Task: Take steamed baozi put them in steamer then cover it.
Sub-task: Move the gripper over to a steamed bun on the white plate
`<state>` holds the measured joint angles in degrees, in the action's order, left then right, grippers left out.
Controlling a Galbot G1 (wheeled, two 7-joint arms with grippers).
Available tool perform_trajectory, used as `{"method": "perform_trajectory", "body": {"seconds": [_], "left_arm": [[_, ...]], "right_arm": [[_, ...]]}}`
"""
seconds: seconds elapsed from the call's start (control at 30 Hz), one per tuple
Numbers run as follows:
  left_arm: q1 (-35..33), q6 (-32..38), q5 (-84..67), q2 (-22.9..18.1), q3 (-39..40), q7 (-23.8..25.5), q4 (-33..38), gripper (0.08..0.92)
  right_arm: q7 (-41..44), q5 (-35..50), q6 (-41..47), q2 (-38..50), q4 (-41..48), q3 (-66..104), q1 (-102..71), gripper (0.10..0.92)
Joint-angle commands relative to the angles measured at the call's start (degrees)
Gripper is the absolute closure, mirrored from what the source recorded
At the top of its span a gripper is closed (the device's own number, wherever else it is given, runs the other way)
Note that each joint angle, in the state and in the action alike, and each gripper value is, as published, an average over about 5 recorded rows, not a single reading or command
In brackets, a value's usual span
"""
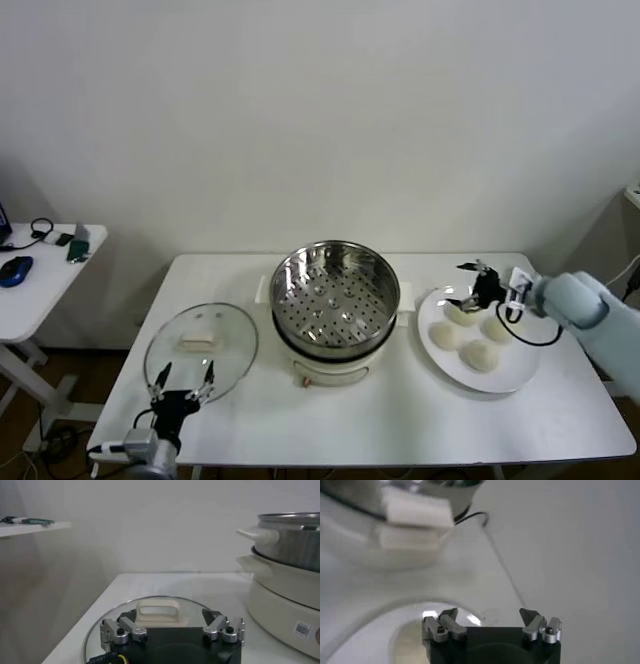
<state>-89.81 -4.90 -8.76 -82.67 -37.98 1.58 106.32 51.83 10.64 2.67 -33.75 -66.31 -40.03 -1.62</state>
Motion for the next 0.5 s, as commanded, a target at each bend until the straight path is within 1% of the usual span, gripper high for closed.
{"method": "perform_trajectory", "body": {"seconds": [0.03, 0.17, 0.3, 0.5], "left_arm": [[0.23, 0.15, -0.01, 0.11, 0.09, 0.07, -0.2, 0.177], [0.76, 0.23, -0.04, 0.15, 0.04, 0.2, -0.53, 0.177], [0.95, 0.21, -0.21, 0.29, -0.26, 0.31, -0.59, 0.177], [1.1, 0.33, -0.42, 1.0, -0.45, 0.36, -1.26, 0.177]], "right_arm": [[19.99, -3.08, -7.91, -3.69, 15.87, -34.66, 31.79, 0.203], [20.9, -1.01, -7.2, -9.74, 20.82, -37.64, 31.37, 0.203], [20.06, 1.06, -5.64, -13.66, 24.12, -35.75, 27.34, 0.203], [18.59, -0.68, -6.08, -17.22, 28.71, -30.25, 21.3, 0.203]]}}
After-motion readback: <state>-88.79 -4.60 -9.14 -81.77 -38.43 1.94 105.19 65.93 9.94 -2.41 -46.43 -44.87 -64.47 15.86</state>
